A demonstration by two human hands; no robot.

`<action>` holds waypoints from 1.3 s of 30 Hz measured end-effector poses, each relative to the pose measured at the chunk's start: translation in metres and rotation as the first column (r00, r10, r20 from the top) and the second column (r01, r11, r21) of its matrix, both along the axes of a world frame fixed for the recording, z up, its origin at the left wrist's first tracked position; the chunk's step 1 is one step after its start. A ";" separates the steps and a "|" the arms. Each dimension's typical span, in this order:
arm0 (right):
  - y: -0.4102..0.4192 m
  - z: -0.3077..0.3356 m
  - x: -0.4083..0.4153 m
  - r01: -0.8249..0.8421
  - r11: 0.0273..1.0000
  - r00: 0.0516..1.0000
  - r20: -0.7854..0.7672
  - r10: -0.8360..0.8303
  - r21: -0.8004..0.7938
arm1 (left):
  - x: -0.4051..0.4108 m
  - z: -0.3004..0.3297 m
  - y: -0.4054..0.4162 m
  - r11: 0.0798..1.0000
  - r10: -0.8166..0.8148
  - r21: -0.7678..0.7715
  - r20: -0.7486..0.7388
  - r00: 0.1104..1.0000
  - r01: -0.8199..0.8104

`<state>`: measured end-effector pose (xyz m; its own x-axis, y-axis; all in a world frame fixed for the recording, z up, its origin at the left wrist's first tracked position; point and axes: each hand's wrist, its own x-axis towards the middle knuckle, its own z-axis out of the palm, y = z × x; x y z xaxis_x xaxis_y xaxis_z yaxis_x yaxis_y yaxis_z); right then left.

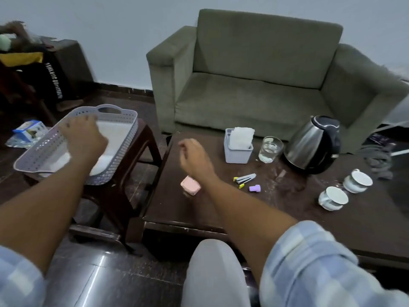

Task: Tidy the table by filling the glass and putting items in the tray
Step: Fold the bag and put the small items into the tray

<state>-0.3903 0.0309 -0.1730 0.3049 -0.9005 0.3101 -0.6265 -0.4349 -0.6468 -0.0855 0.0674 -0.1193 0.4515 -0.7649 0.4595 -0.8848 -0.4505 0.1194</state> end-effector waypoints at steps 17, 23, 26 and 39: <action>-0.009 -0.060 -0.229 0.175 0.956 0.876 -0.481 -0.042 0.235 | -0.282 -0.118 -0.087 0.779 -0.201 0.466 -0.449 0.871 0.420; -0.015 -0.062 -0.218 0.245 0.954 0.787 -0.611 -0.092 0.171 | -0.296 -0.123 -0.087 0.855 -0.243 0.354 -0.372 0.896 0.379; -0.014 -0.063 -0.207 0.238 0.956 0.749 -0.658 -0.069 0.171 | -0.297 -0.128 -0.088 0.847 -0.259 0.353 -0.378 0.889 0.397; -0.034 -0.048 -0.198 0.177 0.977 0.853 -0.476 -0.213 -0.120 | -0.276 -0.066 -0.094 0.951 -0.202 0.052 -0.641 0.740 0.305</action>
